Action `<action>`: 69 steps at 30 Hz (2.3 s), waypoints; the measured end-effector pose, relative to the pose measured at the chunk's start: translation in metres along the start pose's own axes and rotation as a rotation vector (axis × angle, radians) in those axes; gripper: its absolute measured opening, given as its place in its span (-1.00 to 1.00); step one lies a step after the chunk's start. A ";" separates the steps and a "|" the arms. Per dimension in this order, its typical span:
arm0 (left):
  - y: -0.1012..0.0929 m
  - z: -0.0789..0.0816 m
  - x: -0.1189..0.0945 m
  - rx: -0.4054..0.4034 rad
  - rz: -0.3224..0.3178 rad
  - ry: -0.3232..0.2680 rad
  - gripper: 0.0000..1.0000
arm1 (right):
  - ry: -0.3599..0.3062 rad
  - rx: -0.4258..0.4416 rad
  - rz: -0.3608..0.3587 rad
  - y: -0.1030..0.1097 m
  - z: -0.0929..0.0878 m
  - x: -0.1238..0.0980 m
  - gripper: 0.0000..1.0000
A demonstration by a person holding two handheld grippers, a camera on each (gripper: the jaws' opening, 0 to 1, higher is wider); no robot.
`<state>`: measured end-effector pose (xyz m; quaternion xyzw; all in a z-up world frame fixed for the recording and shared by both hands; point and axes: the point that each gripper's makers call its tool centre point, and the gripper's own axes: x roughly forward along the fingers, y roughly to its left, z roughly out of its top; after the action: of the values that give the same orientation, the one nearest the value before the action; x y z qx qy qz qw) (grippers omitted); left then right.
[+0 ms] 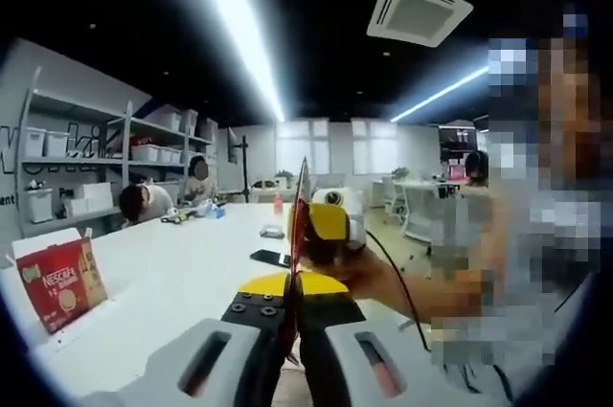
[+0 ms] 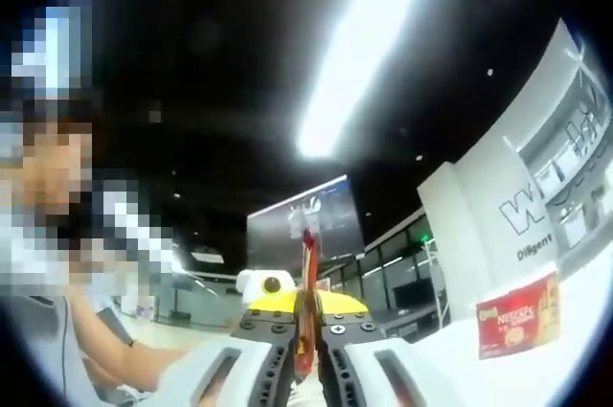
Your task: Tear open the coffee pouch, take out the coffee, and pour the coffee from the pouch into the cup
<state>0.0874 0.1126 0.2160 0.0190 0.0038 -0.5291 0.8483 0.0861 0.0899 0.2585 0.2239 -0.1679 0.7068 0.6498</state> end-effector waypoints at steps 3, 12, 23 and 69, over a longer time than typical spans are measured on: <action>0.002 -0.001 -0.001 -0.010 0.008 0.001 -0.90 | -0.002 -0.001 -0.009 -0.002 0.003 0.000 -0.86; -0.005 -0.003 -0.002 -0.019 -0.026 -0.002 -0.90 | 0.000 -0.009 -0.012 -0.002 0.007 0.002 -0.85; -0.002 -0.010 0.000 -0.009 -0.020 0.033 -0.90 | -0.040 0.019 -0.004 -0.003 0.022 -0.002 -0.86; -0.008 0.017 0.017 0.008 -0.064 -0.048 -0.80 | 0.025 -0.022 -0.008 0.002 -0.012 0.004 -0.95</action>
<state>0.0873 0.0928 0.2326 0.0093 -0.0182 -0.5563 0.8307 0.0831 0.0992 0.2509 0.2085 -0.1667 0.7050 0.6571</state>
